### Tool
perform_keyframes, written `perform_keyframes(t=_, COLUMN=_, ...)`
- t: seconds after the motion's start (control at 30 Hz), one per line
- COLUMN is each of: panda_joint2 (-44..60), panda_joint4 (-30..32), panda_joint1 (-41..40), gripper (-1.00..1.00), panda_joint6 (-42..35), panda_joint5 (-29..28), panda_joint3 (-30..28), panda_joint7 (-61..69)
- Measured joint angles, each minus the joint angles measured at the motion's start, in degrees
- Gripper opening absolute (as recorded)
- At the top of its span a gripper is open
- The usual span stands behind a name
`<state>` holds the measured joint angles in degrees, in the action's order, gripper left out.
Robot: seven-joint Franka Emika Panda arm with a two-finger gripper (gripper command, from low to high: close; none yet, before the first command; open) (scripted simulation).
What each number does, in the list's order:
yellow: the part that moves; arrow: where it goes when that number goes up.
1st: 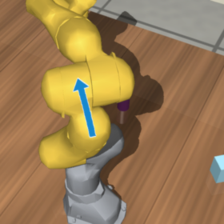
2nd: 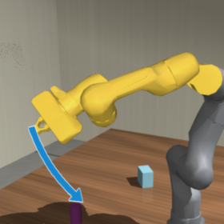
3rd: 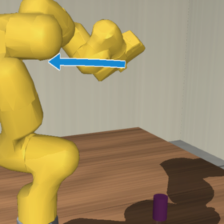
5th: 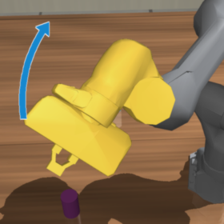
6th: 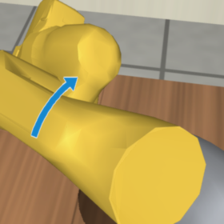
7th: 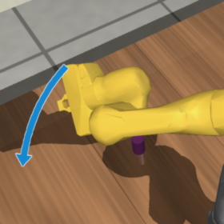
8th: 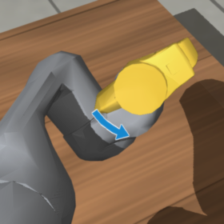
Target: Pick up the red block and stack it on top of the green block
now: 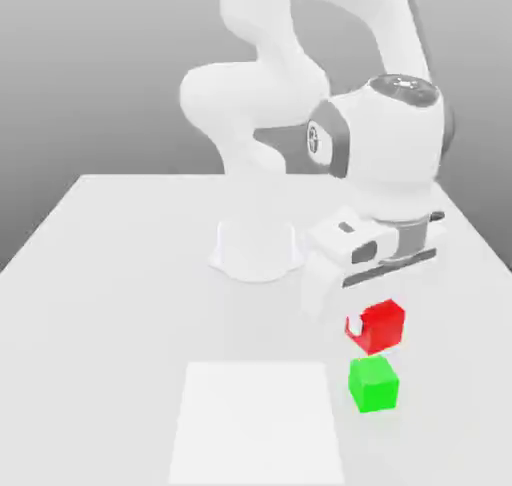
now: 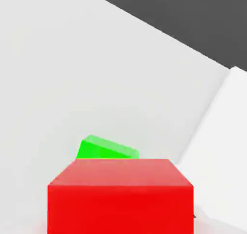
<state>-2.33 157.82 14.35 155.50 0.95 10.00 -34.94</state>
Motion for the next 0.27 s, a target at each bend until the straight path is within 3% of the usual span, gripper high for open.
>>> perform_keyframes(t=0.13, panda_joint2=7.78, panda_joint4=-0.21, panda_joint1=0.26, gripper=-1.00, panda_joint6=7.45, panda_joint5=-4.02, panda_joint3=-1.02, panda_joint7=-2.59)
perform_keyframes(t=0.17, panda_joint2=9.03, panda_joint4=-0.26, panda_joint1=0.48, gripper=1.00, panda_joint6=8.63, panda_joint5=-4.74, panda_joint3=-1.39, panda_joint7=-3.11)
perform_keyframes(t=0.27, panda_joint2=9.03, panda_joint4=-0.26, panda_joint1=0.48, gripper=1.00, panda_joint6=8.63, panda_joint5=-4.74, panda_joint3=-1.39, panda_joint7=-3.11)
